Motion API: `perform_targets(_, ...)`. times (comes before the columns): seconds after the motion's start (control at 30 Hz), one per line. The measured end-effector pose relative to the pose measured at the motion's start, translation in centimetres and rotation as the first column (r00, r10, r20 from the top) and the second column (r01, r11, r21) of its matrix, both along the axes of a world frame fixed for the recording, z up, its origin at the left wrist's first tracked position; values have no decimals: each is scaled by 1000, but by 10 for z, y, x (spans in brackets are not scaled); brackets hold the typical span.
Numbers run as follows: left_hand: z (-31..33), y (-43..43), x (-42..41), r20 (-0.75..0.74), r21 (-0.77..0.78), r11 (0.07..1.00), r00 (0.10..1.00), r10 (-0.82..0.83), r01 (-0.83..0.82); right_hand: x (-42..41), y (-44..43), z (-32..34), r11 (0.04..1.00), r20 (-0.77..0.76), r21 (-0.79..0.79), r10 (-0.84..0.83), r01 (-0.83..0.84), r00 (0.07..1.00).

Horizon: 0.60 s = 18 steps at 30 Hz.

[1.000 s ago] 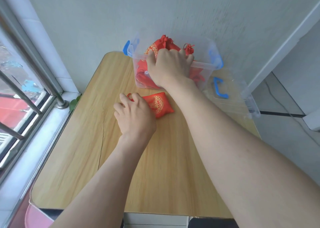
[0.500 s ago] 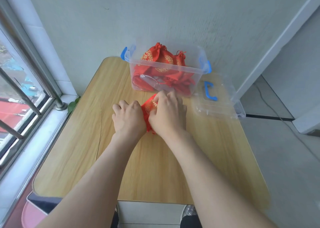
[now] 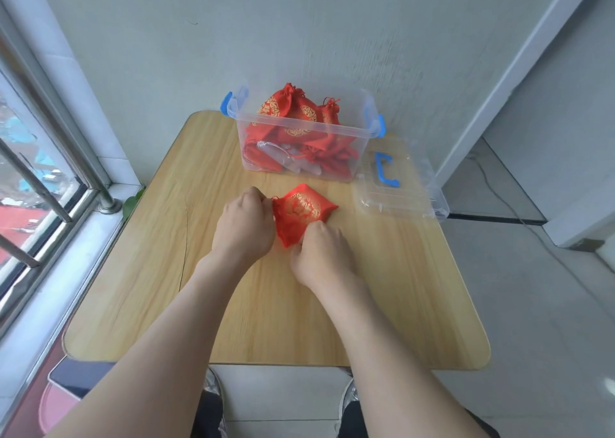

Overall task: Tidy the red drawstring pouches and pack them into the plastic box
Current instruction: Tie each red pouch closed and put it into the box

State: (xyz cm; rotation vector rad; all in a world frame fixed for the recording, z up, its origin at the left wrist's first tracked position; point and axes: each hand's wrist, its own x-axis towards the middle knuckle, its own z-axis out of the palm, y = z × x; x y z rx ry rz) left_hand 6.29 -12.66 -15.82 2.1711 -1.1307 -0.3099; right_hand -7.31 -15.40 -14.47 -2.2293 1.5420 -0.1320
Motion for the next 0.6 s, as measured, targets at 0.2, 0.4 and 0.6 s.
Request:
perform_targets(0.2,6,6,7,-153,-91,991,985,84,-99,-15,-9,11,1000,126,-6,13,-12,992)
perform_targets(0.4,17,8,9,-160,-223,969,985,69,-104,-25,-26,30,992,508,79,-121,94,853)
perform_targets(0.6,24,-4,0,-435,-313,913,894,108,-263,-27,-36,36,933,736,327,-350,149,579)
